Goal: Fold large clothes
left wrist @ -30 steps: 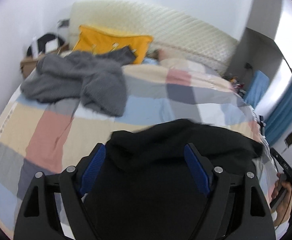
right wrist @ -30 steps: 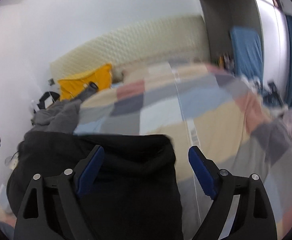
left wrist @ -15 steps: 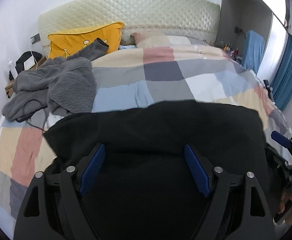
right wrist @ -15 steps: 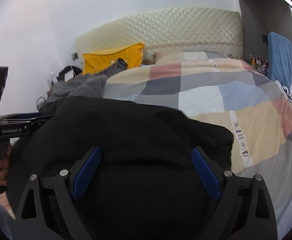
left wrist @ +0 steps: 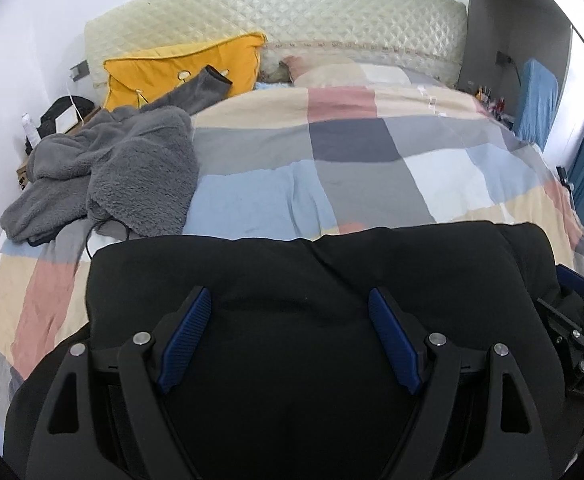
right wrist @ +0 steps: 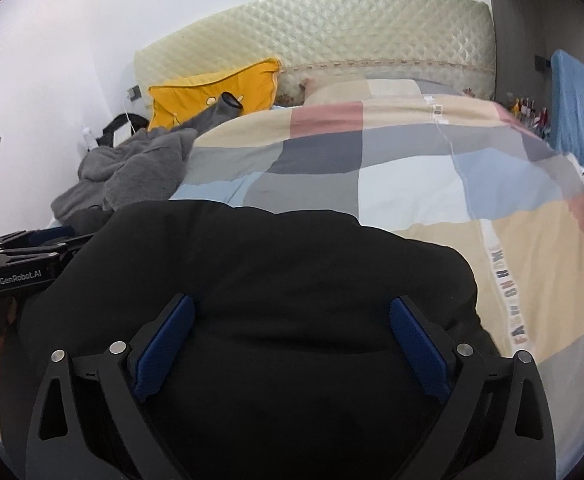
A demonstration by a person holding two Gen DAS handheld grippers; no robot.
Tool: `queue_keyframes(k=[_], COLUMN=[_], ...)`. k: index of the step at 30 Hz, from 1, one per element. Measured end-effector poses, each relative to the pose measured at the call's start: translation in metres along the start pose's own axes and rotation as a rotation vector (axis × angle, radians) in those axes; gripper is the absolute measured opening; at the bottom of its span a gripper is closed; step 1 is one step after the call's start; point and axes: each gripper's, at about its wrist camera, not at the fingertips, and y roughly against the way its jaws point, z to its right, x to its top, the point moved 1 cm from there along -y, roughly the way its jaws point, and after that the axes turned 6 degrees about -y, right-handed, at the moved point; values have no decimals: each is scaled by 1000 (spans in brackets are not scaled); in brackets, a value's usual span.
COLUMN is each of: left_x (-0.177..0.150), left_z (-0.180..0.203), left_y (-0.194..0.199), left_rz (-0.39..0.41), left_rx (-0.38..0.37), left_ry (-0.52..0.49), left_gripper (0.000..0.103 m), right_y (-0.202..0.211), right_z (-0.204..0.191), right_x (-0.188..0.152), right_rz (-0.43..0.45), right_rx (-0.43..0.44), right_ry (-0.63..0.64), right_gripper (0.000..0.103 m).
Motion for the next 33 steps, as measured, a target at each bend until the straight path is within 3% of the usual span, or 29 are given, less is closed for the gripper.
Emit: queue_keyframes(k=[3,10,18,33], left_x=[-2,-15,-23,-54], left_z=[-3,-19,-47,-104], left_y=[-1,5,7,10], left_rz=[-6,13,-6,-44], left_rx=[3,33,75,128], left_ry=[-2,11,35,138], left_gripper=[82,82,82,82], right_y=[-5,-7,-6,-3], right_z=[8,-4,6,31], right_x=[-1,-6,-7,-10], right_rz=[-24,-17,-12,-8], right_rx=[17,-60,-82,-120], right_ry=[-36,31,11,-22], right_gripper=[101,102,102,102])
